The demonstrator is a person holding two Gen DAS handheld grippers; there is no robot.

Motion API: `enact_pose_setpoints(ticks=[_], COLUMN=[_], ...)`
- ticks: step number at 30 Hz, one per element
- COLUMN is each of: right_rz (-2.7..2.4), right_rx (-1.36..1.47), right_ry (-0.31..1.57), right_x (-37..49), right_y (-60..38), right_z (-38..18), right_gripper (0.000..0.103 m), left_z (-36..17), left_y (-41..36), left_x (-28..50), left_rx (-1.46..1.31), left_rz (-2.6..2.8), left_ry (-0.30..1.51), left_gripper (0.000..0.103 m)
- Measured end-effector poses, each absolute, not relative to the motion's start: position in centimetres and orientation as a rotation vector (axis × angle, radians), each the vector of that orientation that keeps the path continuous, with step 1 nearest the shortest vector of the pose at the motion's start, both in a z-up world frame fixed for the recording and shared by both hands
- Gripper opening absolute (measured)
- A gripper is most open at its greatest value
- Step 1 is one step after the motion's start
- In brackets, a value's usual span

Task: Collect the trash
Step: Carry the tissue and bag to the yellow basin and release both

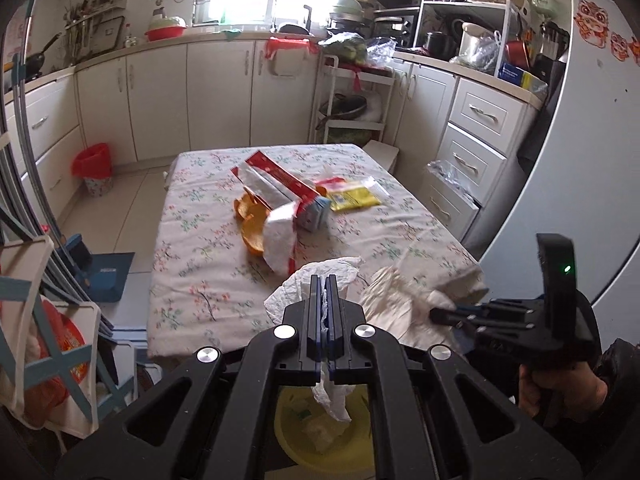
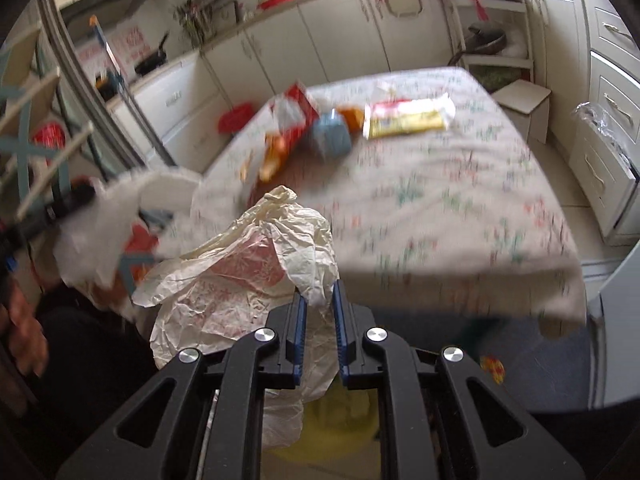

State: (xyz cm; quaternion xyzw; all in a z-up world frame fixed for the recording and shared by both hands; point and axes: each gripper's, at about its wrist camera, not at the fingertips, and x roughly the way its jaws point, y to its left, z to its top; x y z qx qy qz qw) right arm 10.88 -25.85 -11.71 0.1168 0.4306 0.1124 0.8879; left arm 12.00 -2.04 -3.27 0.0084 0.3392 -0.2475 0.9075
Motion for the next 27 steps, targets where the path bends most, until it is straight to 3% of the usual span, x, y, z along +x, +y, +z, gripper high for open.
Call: enact_pose_setpoints(ticks=[13, 23, 27], right_rz=[0.219, 0.185, 0.197], right_rx=[0.075, -0.069, -0.093], right_ry=[1.026, 1.15, 1.162], right_x=[9.2, 9.4, 9.4], right_y=[-22.8, -21.1, -20.5], right_z=[-15.3, -18.5, -19.1], right_gripper=[0.015, 0.015, 0.02], left_z=[-6.1, -4.4, -4.0], left_y=[-2.8, -0.8, 0.0], left_x=[9.0, 8.2, 8.1], left_rx=[0.001, -0.03, -0.042], left_rz=[-0.544, -0.517, -0.508], left_ry=[0.764, 0.716, 0.709], left_gripper=[0.002, 0.002, 0.002])
